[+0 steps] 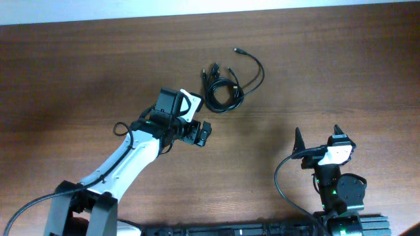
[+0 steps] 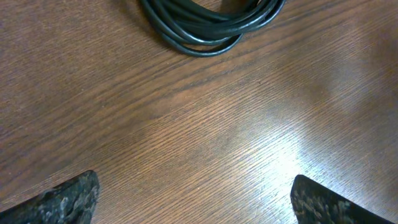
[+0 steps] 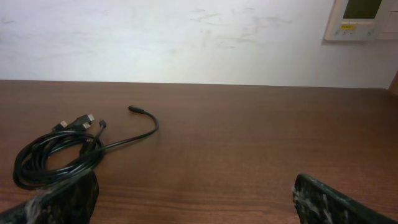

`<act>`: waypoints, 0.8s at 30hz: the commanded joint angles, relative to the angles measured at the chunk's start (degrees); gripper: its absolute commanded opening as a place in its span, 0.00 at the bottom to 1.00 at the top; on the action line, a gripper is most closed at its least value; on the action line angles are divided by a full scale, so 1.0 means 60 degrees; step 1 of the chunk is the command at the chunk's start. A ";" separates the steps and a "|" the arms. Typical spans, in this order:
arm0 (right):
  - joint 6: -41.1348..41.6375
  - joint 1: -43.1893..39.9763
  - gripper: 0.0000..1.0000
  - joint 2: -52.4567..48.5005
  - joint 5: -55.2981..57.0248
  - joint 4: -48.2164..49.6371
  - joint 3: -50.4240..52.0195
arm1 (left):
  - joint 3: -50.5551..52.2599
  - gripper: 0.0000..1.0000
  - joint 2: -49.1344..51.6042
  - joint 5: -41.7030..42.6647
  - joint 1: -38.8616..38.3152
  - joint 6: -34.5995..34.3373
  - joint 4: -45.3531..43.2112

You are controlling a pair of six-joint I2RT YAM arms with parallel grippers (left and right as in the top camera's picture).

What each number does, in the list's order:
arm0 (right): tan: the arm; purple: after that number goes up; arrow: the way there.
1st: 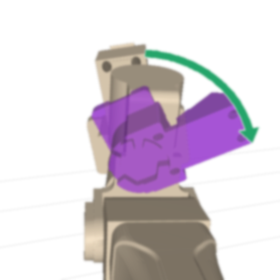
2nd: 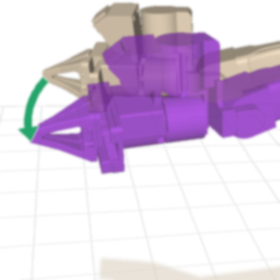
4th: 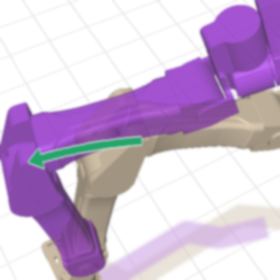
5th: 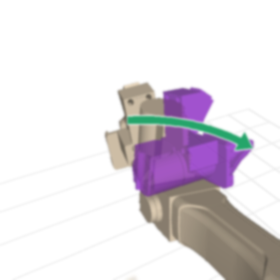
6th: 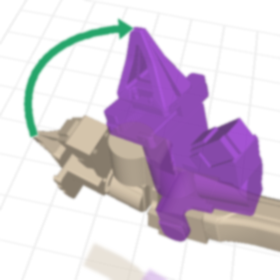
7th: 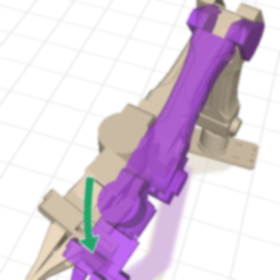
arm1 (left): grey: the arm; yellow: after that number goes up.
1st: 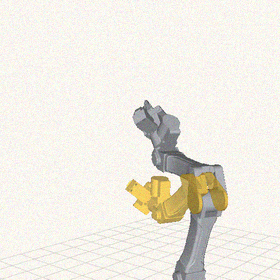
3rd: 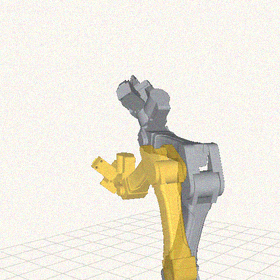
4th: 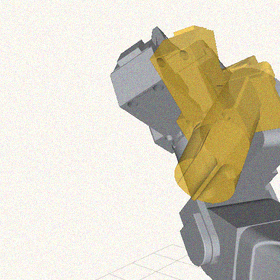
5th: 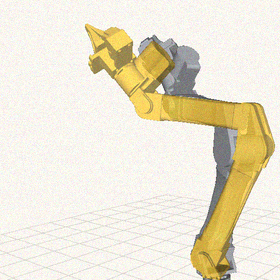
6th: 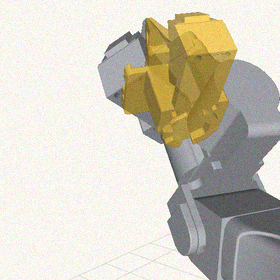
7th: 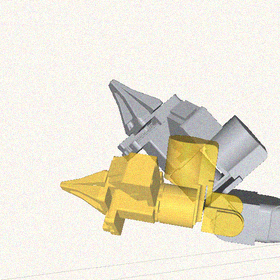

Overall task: Untangle cables
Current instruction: 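Reach the left gripper forward to the black cable bundle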

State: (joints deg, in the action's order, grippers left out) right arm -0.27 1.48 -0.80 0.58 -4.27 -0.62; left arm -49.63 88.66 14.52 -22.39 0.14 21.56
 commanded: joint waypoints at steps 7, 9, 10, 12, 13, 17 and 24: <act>-0.0058 -0.0062 0.99 0.0047 -0.0018 -0.0051 0.0051 | -0.0146 0.99 0.0069 -0.0062 -0.0022 -0.0106 -0.0018; -0.0058 -0.0062 0.99 0.0047 -0.0018 -0.0051 0.0051 | -0.0146 0.99 0.0069 -0.0062 -0.0022 -0.0106 -0.0055; -0.0058 -0.0062 0.99 0.0047 -0.0018 -0.0051 0.0051 | -0.0146 0.99 0.0069 -0.0062 -0.0022 -0.0138 -0.0171; -0.0058 -0.0062 0.98 0.0047 -0.0018 -0.0051 0.0051 | -0.0146 0.99 0.0069 -0.0066 -0.0022 -0.0404 -0.0641; -0.0058 -0.0062 0.99 0.0047 -0.0018 -0.0051 0.0051 | -0.0146 0.99 0.0069 -0.0062 -0.0022 -0.0648 -0.0900; -0.0058 -0.0062 0.99 0.0047 -0.0018 -0.0051 0.0051 | -0.0160 0.99 0.0073 0.0404 -0.0022 -0.1096 -0.1909; -0.0058 -0.0062 0.99 0.0047 -0.0018 -0.0051 0.0051 | -0.1778 0.87 0.1501 -0.0947 -0.0025 -0.1701 -0.1956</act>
State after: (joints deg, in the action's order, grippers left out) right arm -0.27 1.48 -0.80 0.58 -4.27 -0.62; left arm -56.49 93.54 14.55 -22.39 -7.75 9.93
